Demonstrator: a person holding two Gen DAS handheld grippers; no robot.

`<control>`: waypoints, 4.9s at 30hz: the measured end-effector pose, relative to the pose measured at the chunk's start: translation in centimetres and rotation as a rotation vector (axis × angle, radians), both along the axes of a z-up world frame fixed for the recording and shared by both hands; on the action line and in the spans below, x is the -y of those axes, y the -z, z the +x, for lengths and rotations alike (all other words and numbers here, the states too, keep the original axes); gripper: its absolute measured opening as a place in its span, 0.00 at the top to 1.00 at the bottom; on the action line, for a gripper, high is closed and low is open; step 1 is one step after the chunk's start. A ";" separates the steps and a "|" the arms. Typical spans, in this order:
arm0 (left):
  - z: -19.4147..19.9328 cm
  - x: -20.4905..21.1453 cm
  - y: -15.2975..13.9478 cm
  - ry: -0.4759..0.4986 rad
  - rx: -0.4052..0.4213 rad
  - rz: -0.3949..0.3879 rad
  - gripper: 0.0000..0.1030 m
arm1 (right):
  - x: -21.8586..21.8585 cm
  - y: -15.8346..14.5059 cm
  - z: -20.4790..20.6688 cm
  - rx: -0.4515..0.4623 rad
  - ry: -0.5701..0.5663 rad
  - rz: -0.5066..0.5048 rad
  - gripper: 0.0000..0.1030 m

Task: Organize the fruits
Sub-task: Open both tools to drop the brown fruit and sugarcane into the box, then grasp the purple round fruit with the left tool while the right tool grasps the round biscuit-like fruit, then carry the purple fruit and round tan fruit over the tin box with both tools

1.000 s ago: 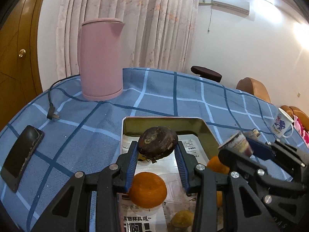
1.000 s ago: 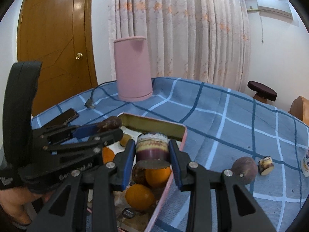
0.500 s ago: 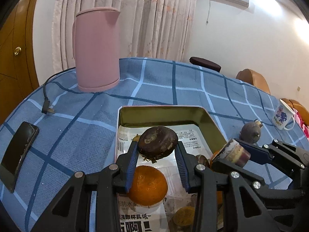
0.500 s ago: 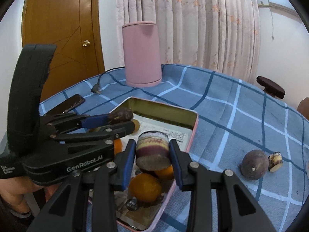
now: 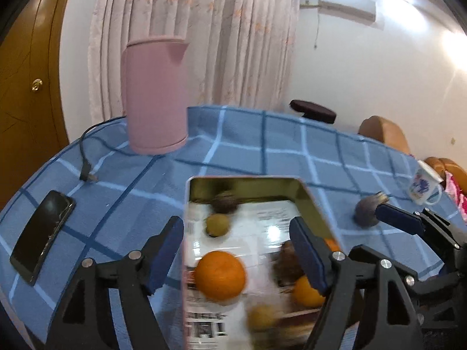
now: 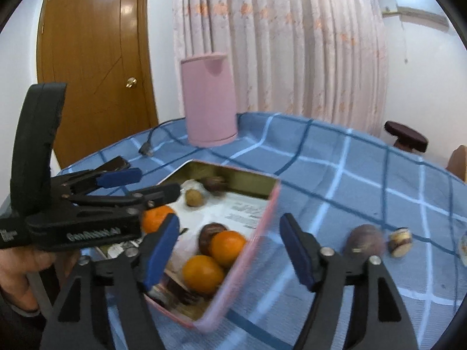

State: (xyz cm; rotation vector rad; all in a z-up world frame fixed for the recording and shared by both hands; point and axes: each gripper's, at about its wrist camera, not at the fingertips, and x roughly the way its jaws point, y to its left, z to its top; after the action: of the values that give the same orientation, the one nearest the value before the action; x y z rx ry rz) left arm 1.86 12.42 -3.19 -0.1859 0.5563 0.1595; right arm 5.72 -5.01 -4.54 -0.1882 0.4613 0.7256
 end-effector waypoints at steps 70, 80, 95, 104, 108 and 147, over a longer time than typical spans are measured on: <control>11.6 16.8 2.4 0.277 -0.061 0.000 0.47 | 15.7 0.4 7.4 -0.015 0.472 0.124 0.64; 10.3 16.3 1.8 0.265 0.000 0.016 0.47 | 15.7 0.0 6.5 0.031 0.472 0.139 0.64; 8.2 16.0 1.1 0.245 0.086 0.062 0.47 | 14.8 -0.3 4.7 0.112 0.459 0.116 0.64; 6.6 15.9 0.9 0.239 0.116 0.076 0.47 | 14.5 -0.3 3.4 0.137 0.451 0.118 0.64; 5.7 15.5 0.8 0.237 0.124 0.073 0.47 | 14.7 -0.3 2.4 0.141 0.443 0.139 0.64; 0.9 6.7 -0.9 0.106 0.123 0.048 0.47 | 5.5 -2.3 1.4 0.098 0.229 0.133 0.64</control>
State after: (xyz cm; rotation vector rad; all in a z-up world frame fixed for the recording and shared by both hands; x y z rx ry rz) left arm 2.75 5.67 -2.25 -0.1180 0.4380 0.0580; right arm 7.13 -10.50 -2.20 -0.0440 0.3334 0.5181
